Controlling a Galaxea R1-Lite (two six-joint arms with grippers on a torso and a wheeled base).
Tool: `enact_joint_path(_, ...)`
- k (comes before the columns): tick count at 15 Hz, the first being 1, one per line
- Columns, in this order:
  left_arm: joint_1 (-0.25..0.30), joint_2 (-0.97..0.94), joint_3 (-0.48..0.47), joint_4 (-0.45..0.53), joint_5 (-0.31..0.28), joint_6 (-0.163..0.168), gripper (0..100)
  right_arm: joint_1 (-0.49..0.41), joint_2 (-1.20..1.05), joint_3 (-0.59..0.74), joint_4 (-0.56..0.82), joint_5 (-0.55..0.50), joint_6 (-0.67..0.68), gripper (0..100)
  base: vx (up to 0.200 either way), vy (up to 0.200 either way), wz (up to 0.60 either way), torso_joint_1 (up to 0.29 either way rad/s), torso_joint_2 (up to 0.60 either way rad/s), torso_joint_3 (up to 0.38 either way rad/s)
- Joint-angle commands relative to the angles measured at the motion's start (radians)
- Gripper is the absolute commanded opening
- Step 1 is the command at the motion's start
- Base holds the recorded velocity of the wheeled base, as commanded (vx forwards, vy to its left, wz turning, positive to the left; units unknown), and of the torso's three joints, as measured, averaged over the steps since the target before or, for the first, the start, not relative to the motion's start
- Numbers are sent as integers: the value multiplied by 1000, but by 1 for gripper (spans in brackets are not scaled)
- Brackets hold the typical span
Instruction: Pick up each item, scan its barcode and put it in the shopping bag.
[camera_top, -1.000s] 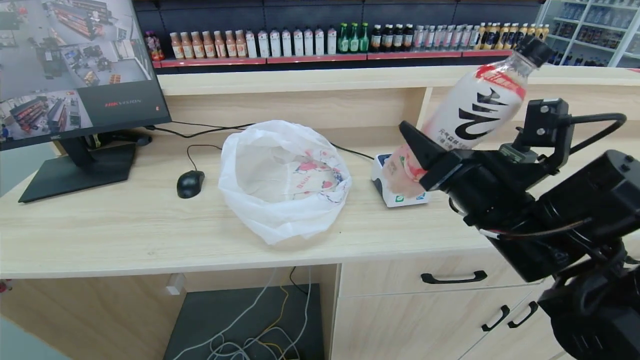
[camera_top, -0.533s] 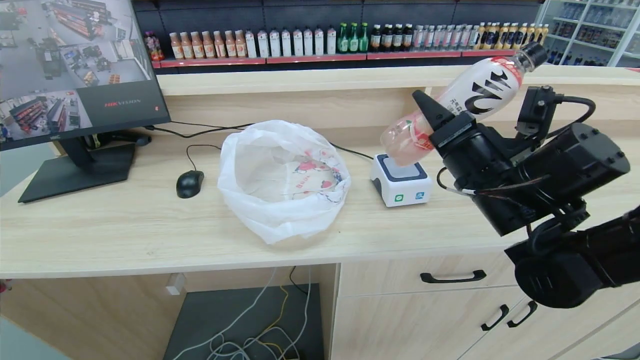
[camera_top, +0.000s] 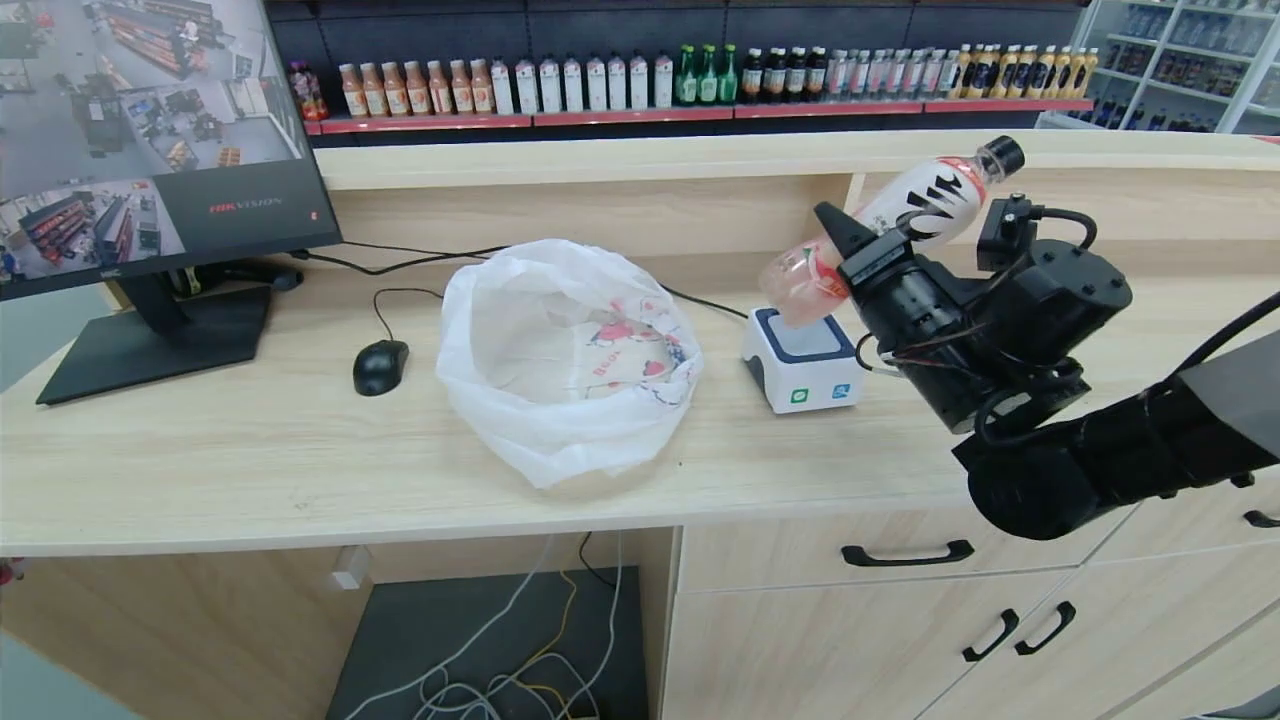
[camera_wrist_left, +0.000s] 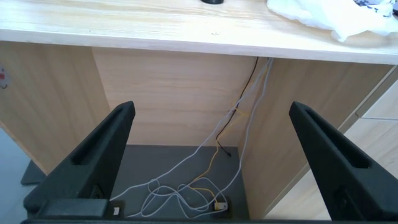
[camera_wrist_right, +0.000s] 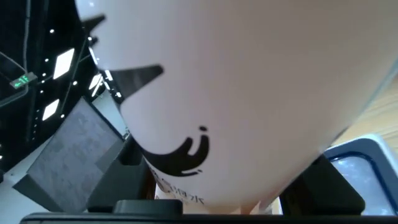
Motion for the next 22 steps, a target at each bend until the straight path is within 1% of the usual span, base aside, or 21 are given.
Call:
enact_joint_path(1, 0, 0, 0, 0, 0, 0, 100, -14, 33, -9, -2, -1, 8, 0, 0, 0, 0, 0, 0, 0)
enact_joint_path(13, 0, 0, 0, 0, 0, 0, 100, -37, 121, -95, 0, -1, 51, 0, 0, 0, 0, 0, 0, 0)
enact_joint_path(16, 0, 0, 0, 0, 0, 0, 100, -51, 133, -98, 0, -1, 52, 0, 0, 0, 0, 0, 0, 0)
enact_joint_path(22, 0, 0, 0, 0, 0, -1, 100, -49, 141, -99, 6, -3, 60, 0, 0, 0, 0, 0, 0, 0)
